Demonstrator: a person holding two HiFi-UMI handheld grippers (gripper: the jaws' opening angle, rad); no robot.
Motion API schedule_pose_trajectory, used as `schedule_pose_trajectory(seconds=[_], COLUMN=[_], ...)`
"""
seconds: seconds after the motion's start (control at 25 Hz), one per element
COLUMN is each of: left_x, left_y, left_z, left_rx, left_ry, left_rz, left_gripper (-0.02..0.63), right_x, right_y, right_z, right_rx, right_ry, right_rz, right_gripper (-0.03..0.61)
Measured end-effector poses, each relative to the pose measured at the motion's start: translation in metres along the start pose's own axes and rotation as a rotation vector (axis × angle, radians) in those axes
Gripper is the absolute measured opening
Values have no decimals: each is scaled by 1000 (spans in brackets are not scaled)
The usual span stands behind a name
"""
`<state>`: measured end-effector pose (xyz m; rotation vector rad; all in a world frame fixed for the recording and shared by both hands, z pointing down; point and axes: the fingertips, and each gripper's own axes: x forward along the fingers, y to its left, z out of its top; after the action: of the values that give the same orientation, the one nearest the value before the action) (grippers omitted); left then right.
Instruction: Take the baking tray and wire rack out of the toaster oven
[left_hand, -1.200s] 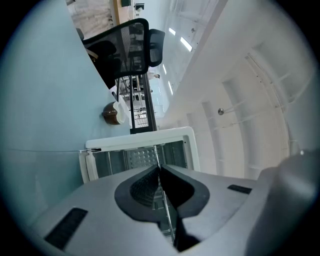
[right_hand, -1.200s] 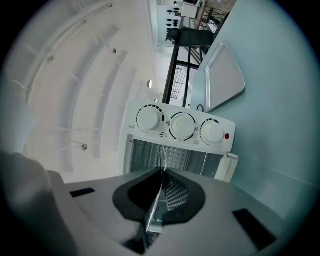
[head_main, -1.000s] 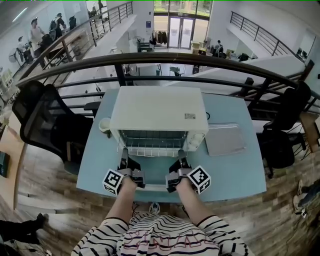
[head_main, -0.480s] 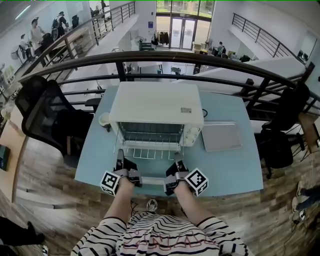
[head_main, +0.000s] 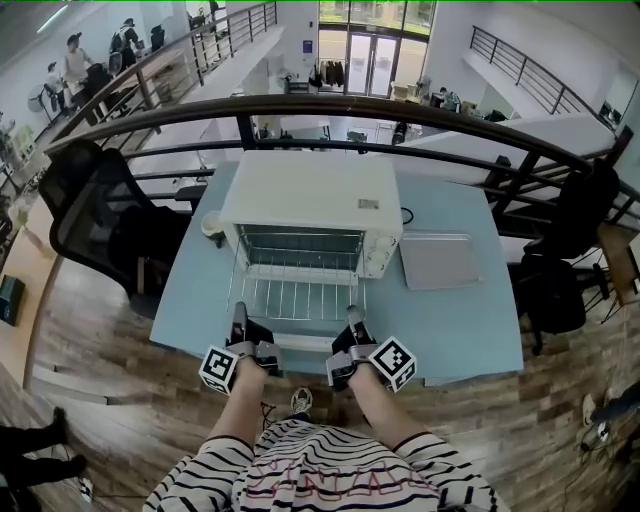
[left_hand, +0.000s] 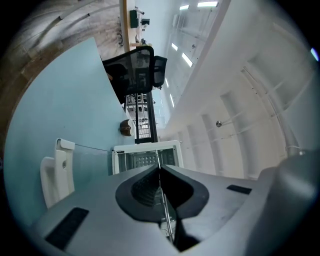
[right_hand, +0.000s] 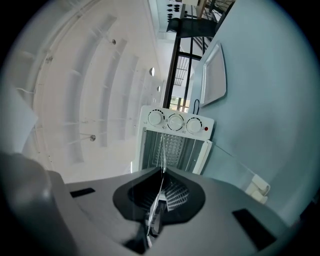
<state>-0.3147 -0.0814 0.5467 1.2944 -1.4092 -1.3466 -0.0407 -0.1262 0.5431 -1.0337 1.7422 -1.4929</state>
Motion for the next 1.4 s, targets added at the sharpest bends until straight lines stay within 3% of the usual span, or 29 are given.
schedule_pose_trajectory(seconds=[0.48,0.84,1.4], left_x=[-61,-98,-133], left_y=[-14,-16,-19], left_z=[-28,-79,-209], left_rx=[-5,-8,3], left_ry=[5,66,266], left_rz=[-28,-18,-4], left_gripper=[26,26,26], right_x=[-65,-124,-229], right_y=[-13,-32,-74], right_z=[4,33,122], right_rx=[5,-1,10], right_ry=[20,-21,-168], right_rz=[-1,-32,-98], right_gripper=[28,28,29])
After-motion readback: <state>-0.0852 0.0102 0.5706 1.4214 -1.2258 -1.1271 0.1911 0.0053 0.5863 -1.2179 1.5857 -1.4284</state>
